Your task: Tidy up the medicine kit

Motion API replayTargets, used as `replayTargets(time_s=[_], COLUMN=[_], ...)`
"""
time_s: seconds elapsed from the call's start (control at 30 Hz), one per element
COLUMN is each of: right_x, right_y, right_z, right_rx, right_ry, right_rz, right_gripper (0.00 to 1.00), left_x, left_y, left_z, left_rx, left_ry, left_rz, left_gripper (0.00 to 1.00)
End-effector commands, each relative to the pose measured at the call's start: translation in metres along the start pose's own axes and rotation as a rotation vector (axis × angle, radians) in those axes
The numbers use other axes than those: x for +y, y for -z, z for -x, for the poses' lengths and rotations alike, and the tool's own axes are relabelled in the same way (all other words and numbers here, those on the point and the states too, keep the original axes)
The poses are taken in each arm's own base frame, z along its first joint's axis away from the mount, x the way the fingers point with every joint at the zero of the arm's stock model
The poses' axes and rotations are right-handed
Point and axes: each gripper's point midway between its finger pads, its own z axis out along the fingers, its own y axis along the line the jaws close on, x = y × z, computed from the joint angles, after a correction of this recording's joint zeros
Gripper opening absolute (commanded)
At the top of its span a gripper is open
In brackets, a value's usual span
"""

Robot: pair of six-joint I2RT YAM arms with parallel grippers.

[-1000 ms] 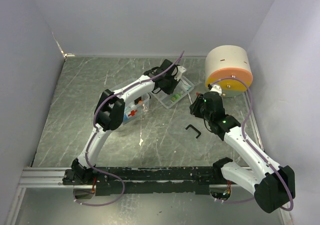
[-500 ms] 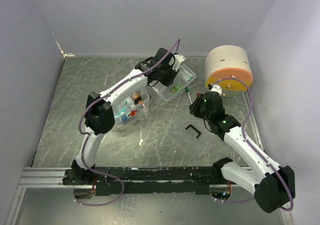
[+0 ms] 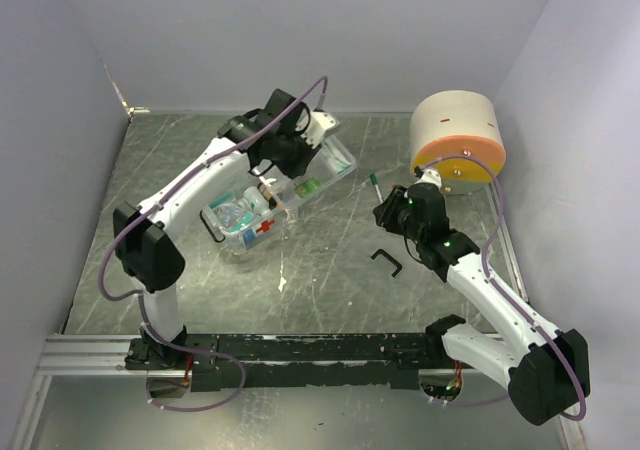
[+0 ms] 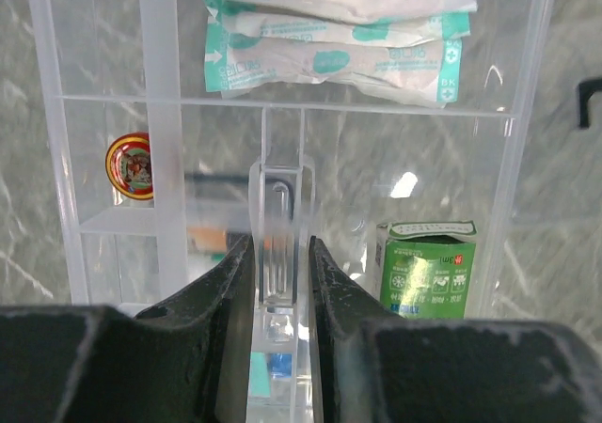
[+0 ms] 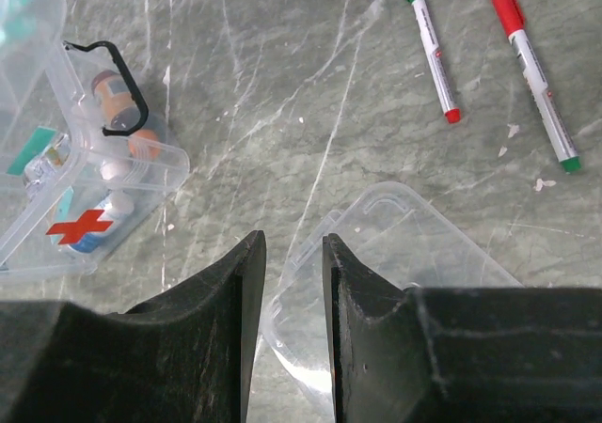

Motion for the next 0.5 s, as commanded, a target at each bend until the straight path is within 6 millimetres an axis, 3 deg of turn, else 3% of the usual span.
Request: replayTargets(time_s=[0.0, 0.17, 0.47], right_x=[0.007, 0.009, 0.019], right_y=[-0.001, -0.002, -0.012], right_z=[0.001, 0.0, 0.0], right_rx=[-0.006, 0.006, 0.041], right_ry=[-0.006, 0.008, 0.031], right_rz=[0.04, 0.047, 0.075], right_gripper=[0.31, 0.31, 0.31], left_x=[0.012, 0.027, 0.053], left_y=[0.023, 0.04, 0.056], left_z=[-0.038, -0.073, -0.116], left_rx=[0.062, 0.081, 0.102], left_ry=[0.003, 0.041, -0.013], left_rz=[-0.031, -0.047, 0.011], left_gripper=[0.24, 0.23, 0.22])
